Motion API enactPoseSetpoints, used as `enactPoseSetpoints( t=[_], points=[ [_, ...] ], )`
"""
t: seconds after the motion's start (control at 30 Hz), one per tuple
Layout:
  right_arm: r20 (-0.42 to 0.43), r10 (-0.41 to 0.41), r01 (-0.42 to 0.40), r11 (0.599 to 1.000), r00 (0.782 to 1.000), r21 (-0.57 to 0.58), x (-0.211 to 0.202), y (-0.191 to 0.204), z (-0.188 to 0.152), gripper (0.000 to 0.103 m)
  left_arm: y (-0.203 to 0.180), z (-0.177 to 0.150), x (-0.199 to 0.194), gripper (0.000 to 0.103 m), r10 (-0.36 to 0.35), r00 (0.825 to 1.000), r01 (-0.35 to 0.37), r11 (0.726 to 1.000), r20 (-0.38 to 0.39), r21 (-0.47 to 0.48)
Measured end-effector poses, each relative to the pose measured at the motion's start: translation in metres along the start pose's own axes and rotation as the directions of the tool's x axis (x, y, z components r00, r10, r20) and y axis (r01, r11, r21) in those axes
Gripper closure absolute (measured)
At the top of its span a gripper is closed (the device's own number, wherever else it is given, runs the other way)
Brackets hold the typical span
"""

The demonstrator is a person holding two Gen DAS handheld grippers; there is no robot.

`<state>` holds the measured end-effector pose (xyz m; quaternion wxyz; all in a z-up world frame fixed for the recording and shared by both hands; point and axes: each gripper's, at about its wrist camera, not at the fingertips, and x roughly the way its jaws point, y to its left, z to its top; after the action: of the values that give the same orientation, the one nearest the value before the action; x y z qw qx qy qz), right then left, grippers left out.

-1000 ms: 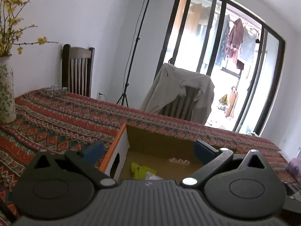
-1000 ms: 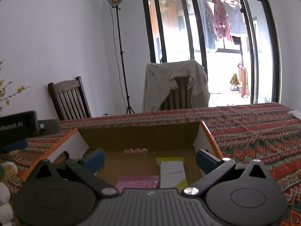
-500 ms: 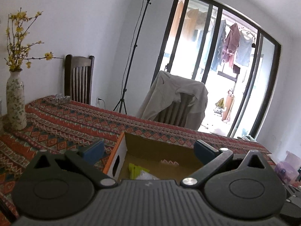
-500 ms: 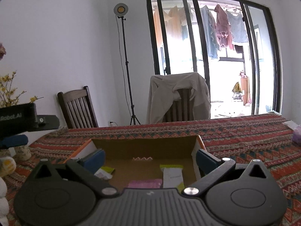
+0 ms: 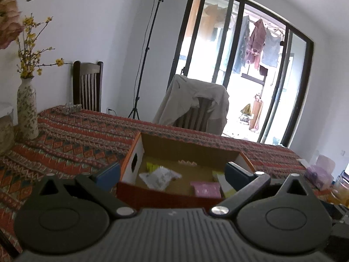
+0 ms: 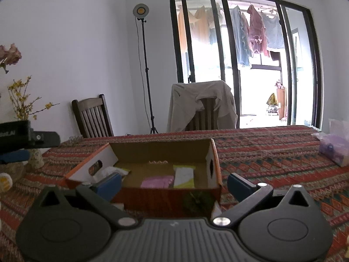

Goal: Organize snacks
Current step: 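Move both tools back over the snack pile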

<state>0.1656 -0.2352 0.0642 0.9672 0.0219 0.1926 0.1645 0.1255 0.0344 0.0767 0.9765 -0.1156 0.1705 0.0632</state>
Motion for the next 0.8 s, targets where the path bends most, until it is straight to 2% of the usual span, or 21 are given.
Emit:
enactPoseSetpoints(
  t=[0.1,0.4,0.57,0.8],
  points=[
    [-0.003,0.019,-0.019,1.000,1.000,0.010,-0.019,-0.010,-0.015,0.000,0.011,-0.018,-0.017,0.000,-0.001,1.000,0.001,1.000,-0.006,0.001],
    [-0.090,-0.021,0.017,0.999,0.996,-0.042,-0.051,-0.031,-0.065,0.000,0.053,-0.071,-0.053,0.000,0.033,0.998,-0.032,0.999,-0.047,0.013],
    [-0.150,-0.092,0.082,0.994,0.984,-0.067,-0.048,-0.042,-0.083,0.000,0.071,-0.087,-0.060,0.000,0.052,0.995,-0.053,0.999,-0.083,-0.012],
    [-0.223,-0.114,0.103,0.993,0.968,-0.063,-0.022,-0.046,-0.084,0.000,0.072,-0.089,-0.059,0.000,0.047,0.994,-0.049,0.999,-0.096,-0.022]
  ],
)
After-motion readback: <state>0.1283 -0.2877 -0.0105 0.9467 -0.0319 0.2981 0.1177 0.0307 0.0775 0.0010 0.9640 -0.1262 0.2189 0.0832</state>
